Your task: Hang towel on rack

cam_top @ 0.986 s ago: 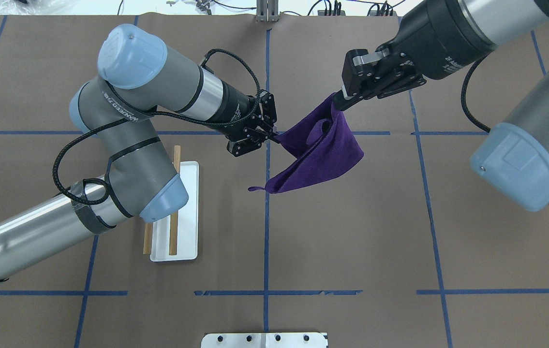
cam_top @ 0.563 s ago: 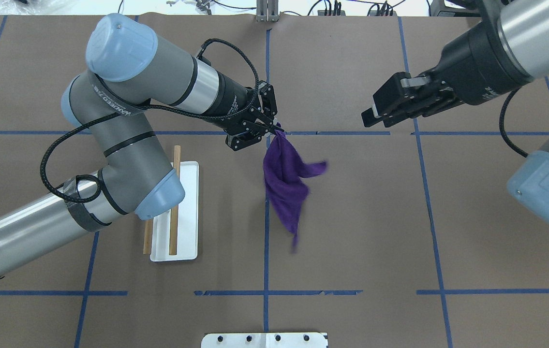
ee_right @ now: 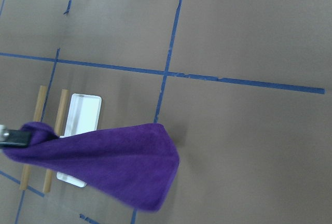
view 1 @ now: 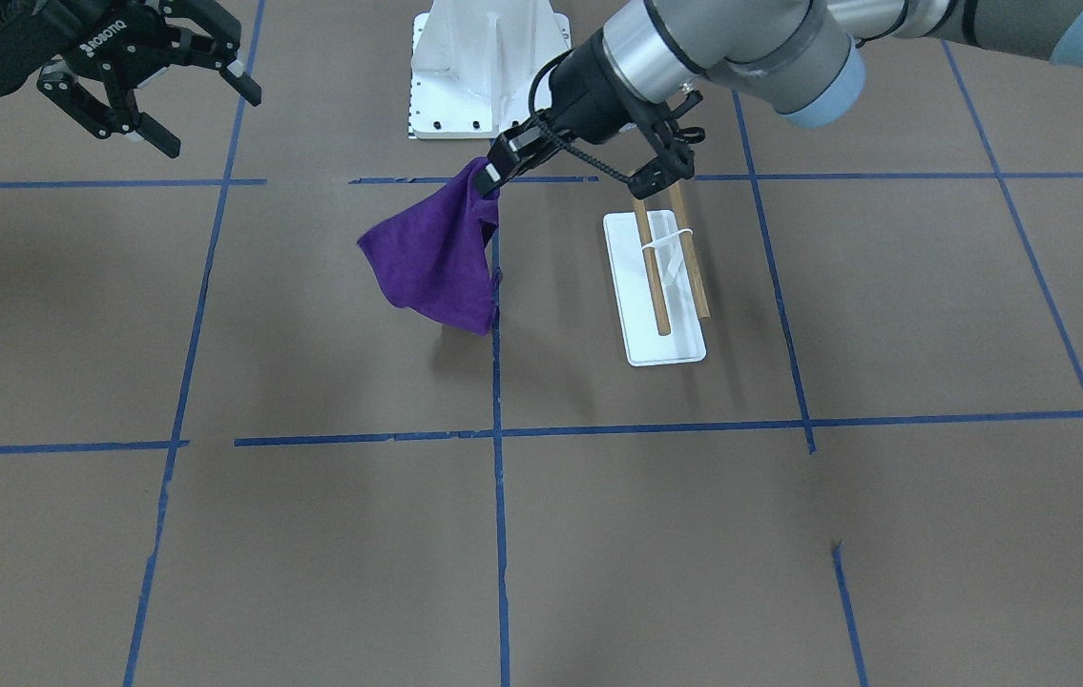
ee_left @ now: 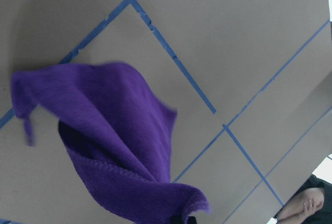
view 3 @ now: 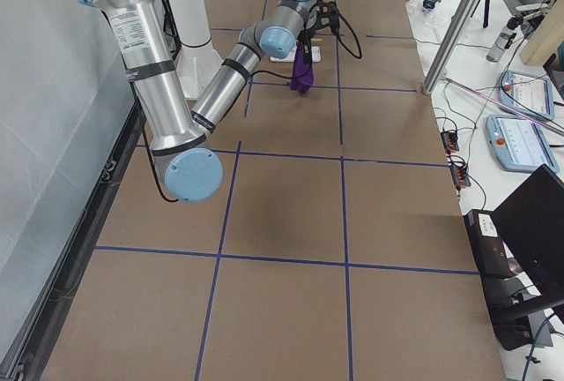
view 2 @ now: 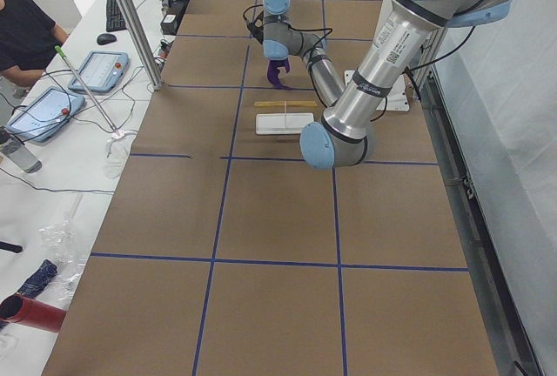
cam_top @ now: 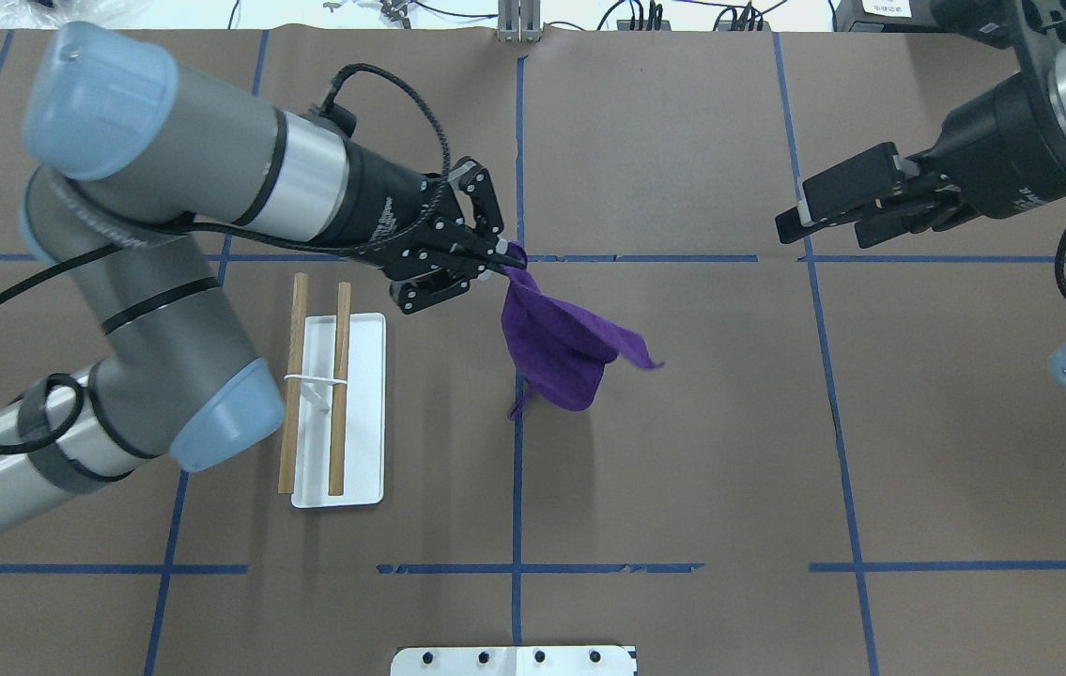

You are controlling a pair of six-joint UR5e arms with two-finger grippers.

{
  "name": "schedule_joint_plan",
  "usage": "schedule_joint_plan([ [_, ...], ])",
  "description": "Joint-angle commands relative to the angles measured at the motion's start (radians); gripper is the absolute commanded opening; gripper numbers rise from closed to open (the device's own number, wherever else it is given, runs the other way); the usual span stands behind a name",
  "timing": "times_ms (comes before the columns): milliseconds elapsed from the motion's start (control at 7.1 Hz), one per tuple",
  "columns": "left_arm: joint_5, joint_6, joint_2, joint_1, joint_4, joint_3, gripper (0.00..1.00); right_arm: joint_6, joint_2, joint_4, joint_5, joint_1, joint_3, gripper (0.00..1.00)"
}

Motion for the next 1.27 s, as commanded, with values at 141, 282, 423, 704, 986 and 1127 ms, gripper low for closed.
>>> schedule_joint_plan([
  [141,-0.086,0.269,0.265,-0.091,-0.007,-0.162,0.00,-0.083,-0.084,0.058,-0.004,0.035,-0.038,1.00],
  [282,-0.111,0.364,0.354,-0.132,-0.009,-0.161,0.00,-0.083,-0.084,0.058,-0.004,0.041,-0.040,1.00],
  [423,-0.113,0.474,0.447,-0.139,-0.038,-0.161,0.00,-0.083,-0.084,0.058,-0.005,0.043,-0.044,1.00],
  [704,-0.114,0.558,0.590,-0.160,-0.213,-0.111,0.00,-0.083,-0.090,0.058,-0.005,0.051,-0.046,1.00],
  [986,-0.219,0.664,0.660,-0.236,-0.338,-0.031,0.00,-0.085,-0.087,0.058,-0.004,0.064,-0.055,1.00],
  [1127,-0.243,0.667,0.660,-0.258,-0.346,-0.005,0.00,-0.085,-0.088,0.058,-0.004,0.067,-0.057,1.00],
])
